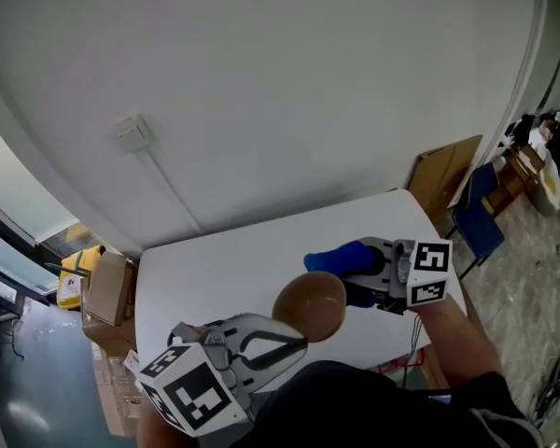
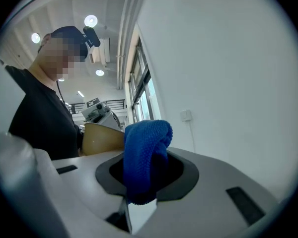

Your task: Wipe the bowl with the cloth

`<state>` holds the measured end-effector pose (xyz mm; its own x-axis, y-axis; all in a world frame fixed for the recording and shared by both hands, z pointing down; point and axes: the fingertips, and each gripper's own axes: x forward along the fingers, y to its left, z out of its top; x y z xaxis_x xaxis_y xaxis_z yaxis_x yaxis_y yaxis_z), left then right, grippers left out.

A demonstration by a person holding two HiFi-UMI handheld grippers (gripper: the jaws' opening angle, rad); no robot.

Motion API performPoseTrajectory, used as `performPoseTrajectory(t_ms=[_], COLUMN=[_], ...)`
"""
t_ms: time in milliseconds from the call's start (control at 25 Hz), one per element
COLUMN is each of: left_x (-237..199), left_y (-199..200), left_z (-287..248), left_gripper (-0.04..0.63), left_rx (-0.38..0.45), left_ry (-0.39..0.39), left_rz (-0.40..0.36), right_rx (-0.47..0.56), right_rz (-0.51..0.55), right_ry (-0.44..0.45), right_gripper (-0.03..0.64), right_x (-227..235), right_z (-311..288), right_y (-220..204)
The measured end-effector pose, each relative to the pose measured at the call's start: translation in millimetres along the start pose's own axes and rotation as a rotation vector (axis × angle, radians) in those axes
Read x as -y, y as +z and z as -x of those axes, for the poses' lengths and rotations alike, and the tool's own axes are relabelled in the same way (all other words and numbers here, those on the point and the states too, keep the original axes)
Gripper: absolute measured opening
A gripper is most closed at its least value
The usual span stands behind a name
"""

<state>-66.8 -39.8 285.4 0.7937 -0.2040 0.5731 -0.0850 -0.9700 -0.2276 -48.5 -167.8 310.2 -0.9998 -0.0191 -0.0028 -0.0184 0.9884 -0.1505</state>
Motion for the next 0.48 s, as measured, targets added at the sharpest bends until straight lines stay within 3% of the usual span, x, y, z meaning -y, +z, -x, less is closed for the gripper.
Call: performPoseTrajectory(t_ms=[120,280,480], left_x=[-1,-16,-35], left_y=[-11,-28,-34], left_z=[-3,-1,0], left_gripper=[0.015,0.015,0.015], left_rx=[0.015,0.018,0.054], left_ry=[0.004,0.069,0.120], left_rz=[0.018,0.075,0.121], right_rx=[-0.003,0.053,0.071], right_rz=[-0.025,-0.107,-0.127], right_ry=[-0.020,-0.032,-0.009], right_gripper=[0.080,0.080,0.080], right_x=[1,3,-11], right_z=[0,5,-1], right_y=[-7,-9,-8])
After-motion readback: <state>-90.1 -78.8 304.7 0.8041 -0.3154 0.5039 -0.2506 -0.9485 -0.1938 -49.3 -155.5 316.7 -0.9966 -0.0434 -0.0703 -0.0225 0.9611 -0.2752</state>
